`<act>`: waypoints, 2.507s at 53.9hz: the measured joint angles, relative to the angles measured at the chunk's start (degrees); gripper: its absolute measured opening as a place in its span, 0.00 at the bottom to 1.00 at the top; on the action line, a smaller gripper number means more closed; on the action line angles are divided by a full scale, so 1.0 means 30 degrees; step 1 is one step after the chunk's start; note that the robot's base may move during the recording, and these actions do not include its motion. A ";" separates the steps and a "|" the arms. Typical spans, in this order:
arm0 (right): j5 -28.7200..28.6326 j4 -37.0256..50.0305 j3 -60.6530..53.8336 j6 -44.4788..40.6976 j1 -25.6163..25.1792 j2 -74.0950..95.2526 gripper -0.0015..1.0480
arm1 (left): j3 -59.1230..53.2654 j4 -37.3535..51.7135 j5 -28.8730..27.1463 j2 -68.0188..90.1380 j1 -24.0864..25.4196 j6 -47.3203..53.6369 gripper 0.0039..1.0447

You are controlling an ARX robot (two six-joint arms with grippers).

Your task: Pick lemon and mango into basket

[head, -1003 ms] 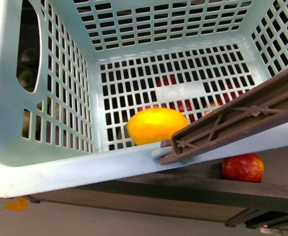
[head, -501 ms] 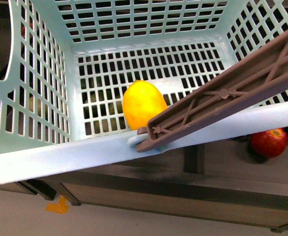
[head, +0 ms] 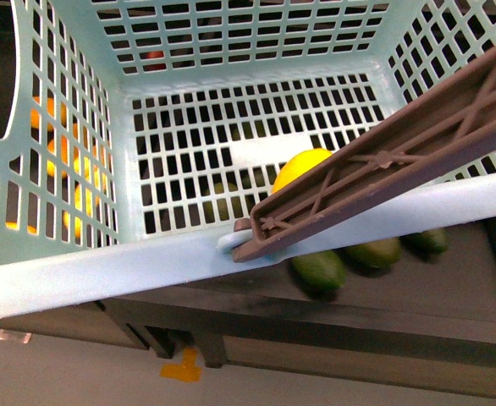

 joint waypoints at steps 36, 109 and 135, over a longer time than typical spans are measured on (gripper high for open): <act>0.0036 0.0000 -0.0007 0.0000 -0.0022 0.0022 0.92 | 0.0000 0.0000 0.0087 -0.0022 -0.0007 0.0029 0.04; 0.7708 -0.7431 0.4277 0.5049 -0.0845 0.3993 0.92 | 0.0000 -0.0015 -0.0080 -0.0087 0.0073 0.0058 0.04; 0.3366 0.0153 1.0535 0.8036 -0.8568 2.0859 0.92 | 0.0000 -0.0015 -0.0219 -0.0080 0.0007 0.0036 0.04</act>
